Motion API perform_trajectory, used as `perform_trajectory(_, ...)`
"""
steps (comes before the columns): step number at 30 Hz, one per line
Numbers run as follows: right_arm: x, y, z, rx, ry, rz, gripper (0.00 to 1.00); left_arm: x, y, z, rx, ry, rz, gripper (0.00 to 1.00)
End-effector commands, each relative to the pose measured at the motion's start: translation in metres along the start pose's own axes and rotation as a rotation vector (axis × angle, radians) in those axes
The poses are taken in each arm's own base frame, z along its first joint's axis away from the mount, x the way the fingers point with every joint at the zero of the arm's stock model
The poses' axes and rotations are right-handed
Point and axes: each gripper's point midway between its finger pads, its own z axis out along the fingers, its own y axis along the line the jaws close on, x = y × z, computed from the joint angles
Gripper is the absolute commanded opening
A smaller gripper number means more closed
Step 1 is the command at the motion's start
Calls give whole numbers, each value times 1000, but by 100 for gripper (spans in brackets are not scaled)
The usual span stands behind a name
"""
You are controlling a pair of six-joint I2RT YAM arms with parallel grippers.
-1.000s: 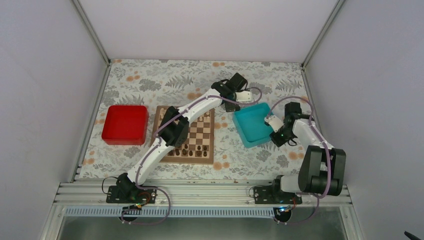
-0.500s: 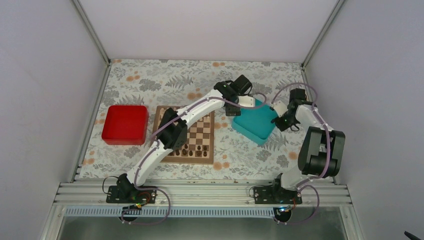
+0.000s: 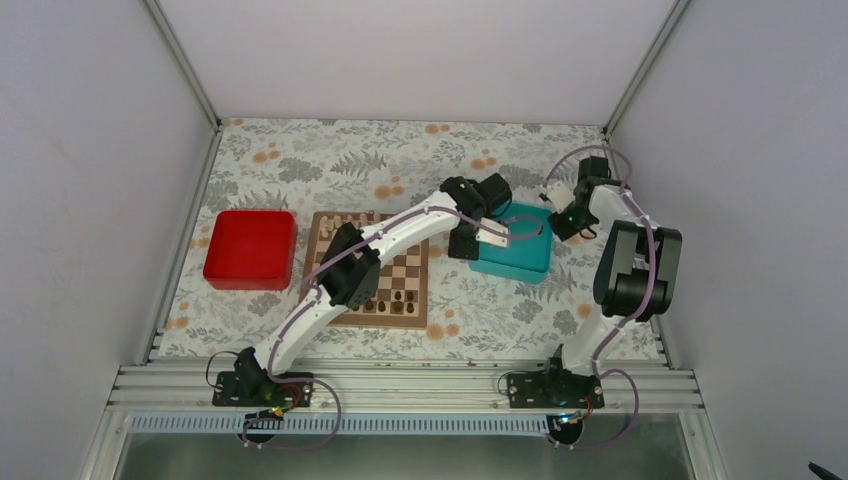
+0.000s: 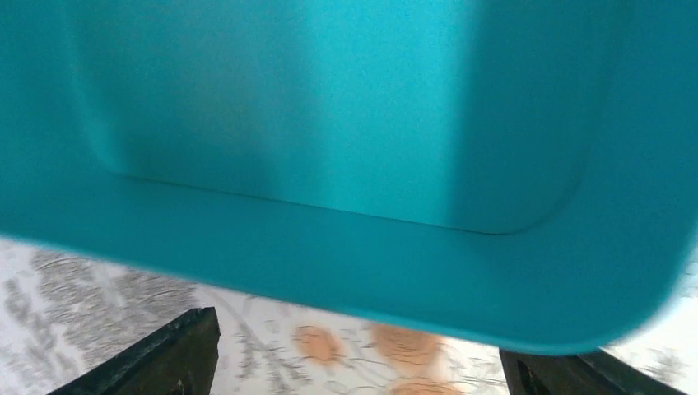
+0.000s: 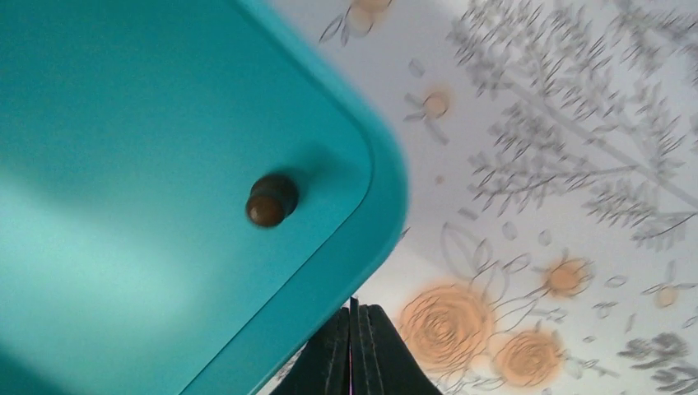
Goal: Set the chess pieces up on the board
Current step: Adjust the storage box at the center of the board.
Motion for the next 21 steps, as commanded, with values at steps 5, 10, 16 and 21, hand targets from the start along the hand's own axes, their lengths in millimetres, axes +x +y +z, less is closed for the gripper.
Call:
perform_trajectory(5,-32,-8,-7,-19,-72,-58,4,-18,-54,-37,117,-31,106,84)
perform_trajectory(10,-37,-7,-11,-26,-82,-67,4,-18,-60,-42,123,-9,127,84)
perform_trajectory(16,-39,-3,-34,-9,-125,-72,4,-5,-50,-81,57,18,161,84)
perform_trajectory(21,-43,4,-59,-5,-157,-88,21,9,-21,-125,-68,15,128,88)
